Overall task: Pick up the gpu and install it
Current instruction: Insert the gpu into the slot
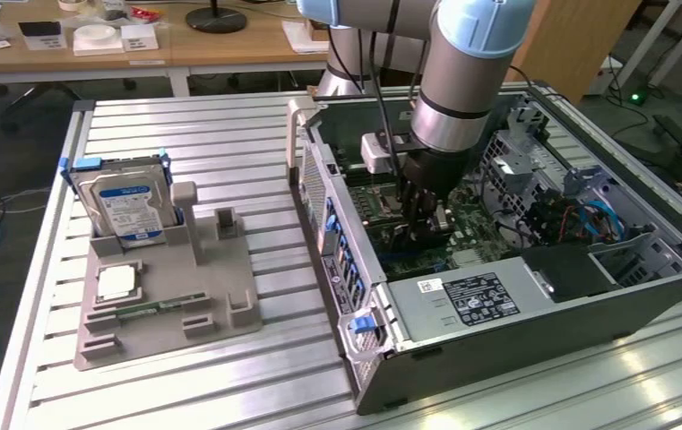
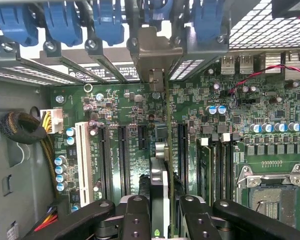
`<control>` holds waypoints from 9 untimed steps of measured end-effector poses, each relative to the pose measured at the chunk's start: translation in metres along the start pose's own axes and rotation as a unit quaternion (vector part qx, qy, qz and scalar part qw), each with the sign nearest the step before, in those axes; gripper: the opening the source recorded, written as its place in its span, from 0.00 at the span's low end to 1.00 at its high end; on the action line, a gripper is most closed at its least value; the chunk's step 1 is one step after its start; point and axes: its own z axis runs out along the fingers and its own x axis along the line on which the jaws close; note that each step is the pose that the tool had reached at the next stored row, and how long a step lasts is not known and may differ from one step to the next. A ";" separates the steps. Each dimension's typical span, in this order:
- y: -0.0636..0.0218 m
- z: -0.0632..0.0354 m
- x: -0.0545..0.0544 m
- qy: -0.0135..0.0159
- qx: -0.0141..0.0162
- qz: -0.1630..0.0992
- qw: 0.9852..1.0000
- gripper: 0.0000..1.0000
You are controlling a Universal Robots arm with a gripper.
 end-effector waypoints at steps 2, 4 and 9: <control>0.0001 0.0000 -0.001 0.000 0.000 0.000 1.000 0.27; 0.0001 0.0000 -0.002 0.000 0.000 0.000 1.000 0.27; 0.0002 0.0000 -0.002 0.000 0.000 0.000 1.000 0.27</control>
